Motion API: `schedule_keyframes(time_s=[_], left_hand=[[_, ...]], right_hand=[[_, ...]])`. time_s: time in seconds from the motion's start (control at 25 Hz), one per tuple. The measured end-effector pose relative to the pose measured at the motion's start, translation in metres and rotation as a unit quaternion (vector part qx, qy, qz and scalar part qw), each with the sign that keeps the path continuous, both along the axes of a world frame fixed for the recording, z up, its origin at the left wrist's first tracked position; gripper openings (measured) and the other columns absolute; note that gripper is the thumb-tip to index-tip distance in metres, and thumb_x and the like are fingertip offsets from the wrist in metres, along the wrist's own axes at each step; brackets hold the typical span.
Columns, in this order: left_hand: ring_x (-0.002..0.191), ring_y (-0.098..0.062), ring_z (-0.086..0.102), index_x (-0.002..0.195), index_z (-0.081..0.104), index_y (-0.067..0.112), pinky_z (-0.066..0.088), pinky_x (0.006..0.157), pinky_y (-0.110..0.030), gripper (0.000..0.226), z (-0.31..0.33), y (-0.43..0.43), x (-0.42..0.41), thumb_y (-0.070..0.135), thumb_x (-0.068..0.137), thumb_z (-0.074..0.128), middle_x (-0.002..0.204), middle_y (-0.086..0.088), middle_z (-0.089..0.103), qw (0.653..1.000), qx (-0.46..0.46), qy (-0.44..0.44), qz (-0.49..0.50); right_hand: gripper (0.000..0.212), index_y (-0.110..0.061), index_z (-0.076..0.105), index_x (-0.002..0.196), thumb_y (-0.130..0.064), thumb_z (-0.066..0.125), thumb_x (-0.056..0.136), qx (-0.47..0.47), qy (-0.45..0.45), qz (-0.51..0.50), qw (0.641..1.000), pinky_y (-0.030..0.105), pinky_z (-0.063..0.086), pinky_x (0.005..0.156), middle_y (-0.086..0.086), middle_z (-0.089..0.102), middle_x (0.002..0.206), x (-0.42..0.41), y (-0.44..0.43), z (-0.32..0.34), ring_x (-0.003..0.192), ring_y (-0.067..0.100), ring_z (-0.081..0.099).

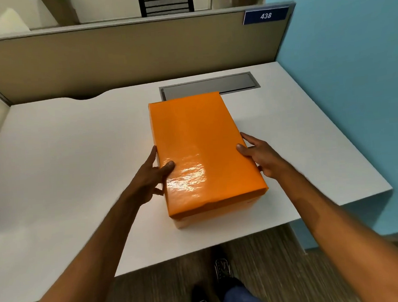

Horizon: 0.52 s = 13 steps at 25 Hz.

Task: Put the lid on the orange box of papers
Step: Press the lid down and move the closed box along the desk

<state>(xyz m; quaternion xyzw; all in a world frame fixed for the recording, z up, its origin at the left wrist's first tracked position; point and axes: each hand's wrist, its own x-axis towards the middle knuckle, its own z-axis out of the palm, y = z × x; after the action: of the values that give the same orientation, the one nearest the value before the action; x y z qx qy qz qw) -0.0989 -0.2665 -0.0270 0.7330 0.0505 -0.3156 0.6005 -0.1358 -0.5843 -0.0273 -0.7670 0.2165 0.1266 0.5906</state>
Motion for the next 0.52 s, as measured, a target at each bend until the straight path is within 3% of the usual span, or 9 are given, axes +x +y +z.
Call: schedule_keyframes(time_s=[0.32,0.52], left_hand=[[0.102,-0.027,0.059,0.146,0.008,0.057,0.056,0.058,-0.041,0.094,-0.0033,0.0003,-0.0014,0.052,0.076,0.071,0.135,0.004,0.044,1.0,0.01,0.017,0.01],[0.105,-0.032,0.061,0.149,0.014,0.051,0.057,0.063,-0.043,0.095,-0.0015,0.0067,0.0035,0.05,0.075,0.073,0.138,-0.002,0.048,0.999,0.026,0.004,0.035]], right_hand=[[0.073,-0.043,0.029,0.149,-0.05,0.061,0.084,0.035,0.016,0.017,0.999,0.06,0.043,0.093,-0.005,0.052,0.131,-0.0018,-0.0034,-0.0042,0.11,0.025,0.055],[0.077,-0.04,0.03,0.149,-0.042,0.066,0.081,0.061,0.0,0.033,0.998,0.054,0.048,0.083,-0.006,0.056,0.124,0.0045,-0.0018,-0.0006,0.098,0.018,0.061]])
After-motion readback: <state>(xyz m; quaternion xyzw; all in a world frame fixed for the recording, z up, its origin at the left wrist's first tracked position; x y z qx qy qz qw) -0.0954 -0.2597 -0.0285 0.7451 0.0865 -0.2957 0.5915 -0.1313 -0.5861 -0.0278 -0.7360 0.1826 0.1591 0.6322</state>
